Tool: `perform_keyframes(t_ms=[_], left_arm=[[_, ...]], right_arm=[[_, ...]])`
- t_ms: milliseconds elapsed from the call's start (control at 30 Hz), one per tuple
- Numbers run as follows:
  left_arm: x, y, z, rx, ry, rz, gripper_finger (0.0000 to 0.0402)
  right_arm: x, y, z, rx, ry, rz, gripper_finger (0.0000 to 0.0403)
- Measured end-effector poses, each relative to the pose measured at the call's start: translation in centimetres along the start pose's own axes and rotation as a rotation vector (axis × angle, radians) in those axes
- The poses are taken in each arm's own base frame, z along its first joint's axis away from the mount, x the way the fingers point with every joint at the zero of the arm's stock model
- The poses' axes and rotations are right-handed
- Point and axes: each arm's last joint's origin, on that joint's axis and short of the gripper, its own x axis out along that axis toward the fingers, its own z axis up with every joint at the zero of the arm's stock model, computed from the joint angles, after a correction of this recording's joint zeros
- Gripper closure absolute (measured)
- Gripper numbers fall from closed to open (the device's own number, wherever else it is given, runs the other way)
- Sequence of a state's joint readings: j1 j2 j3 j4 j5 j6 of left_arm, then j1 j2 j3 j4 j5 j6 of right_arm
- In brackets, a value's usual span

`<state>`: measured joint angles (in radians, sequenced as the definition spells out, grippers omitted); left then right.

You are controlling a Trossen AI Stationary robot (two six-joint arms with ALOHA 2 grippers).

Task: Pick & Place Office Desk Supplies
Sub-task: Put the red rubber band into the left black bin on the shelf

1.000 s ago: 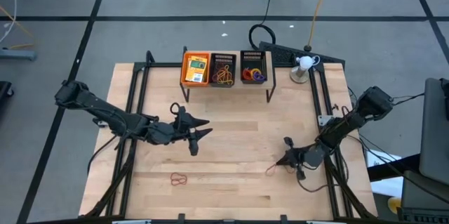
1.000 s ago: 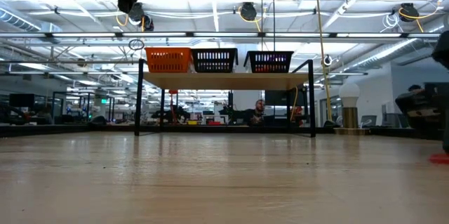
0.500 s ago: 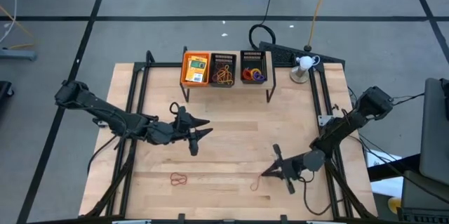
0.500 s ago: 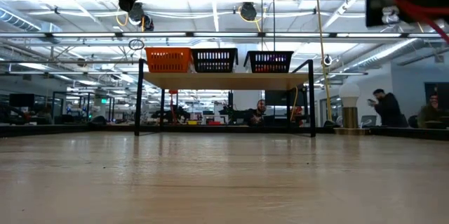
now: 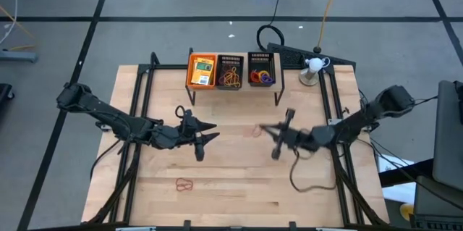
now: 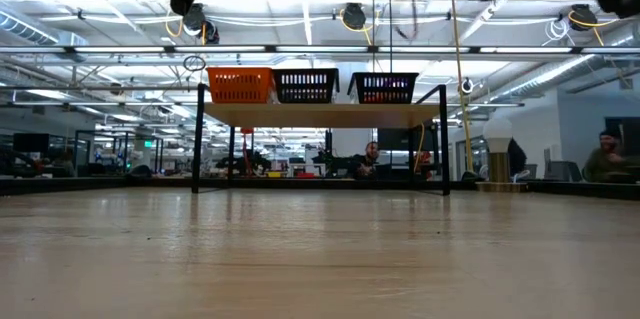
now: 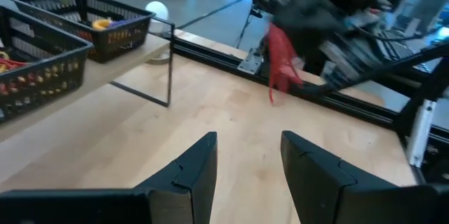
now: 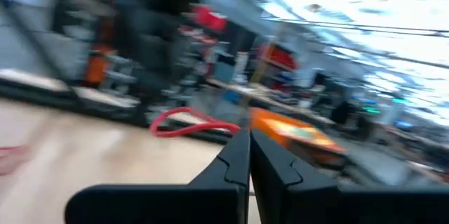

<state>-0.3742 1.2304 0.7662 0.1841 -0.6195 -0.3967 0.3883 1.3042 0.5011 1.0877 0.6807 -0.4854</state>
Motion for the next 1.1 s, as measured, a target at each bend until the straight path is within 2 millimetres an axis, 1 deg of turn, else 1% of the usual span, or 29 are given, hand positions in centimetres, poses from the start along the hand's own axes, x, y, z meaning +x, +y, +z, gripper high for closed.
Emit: perform_keyframes(t_ms=[100,200,267,400,567,700,933,1100], left_arm=[[-0.1,-0.3,-0.2,0.004,0.023,-0.046,0.0249],[-0.3,-0.4,-0.5,0.01,0.052,-0.07,0.025],[-0.4,-0.5,-0.7,0.004,0.068,-0.071,0.025],[-0.5,-0.7,-0.8,0.005,0.077,-0.076,0.025],[-0.5,-0.7,-0.8,0.006,0.077,-0.077,0.025],[-0.5,-0.7,-0.8,0.018,0.077,-0.078,0.025],[-0.5,-0.7,-0.8,0.023,0.077,-0.079,0.025],[-0.5,-0.6,-0.9,0.043,0.09,-0.086,0.0249]], right_arm=[[0.9,-2.7,0.2,-0.026,-0.005,-0.113,0.0403],[1.3,-5.2,0.5,-0.05,-0.016,-0.206,0.0403],[1.6,-6.6,0.6,-0.04,-0.057,-0.208,0.0403],[2.5,-8.8,0.5,0.044,-0.149,-0.127,0.0403],[4.6,-10.7,-0.1,0.088,-0.087,-0.072,0.0403],[6.9,-11.9,-0.3,0.081,-0.038,-0.041,0.0403],[11.2,-13.6,-0.1,0.061,-0.044,-0.004,0.0403],[14.1,-15.3,-0.8,0.049,-0.037,0.01,0.0403]])
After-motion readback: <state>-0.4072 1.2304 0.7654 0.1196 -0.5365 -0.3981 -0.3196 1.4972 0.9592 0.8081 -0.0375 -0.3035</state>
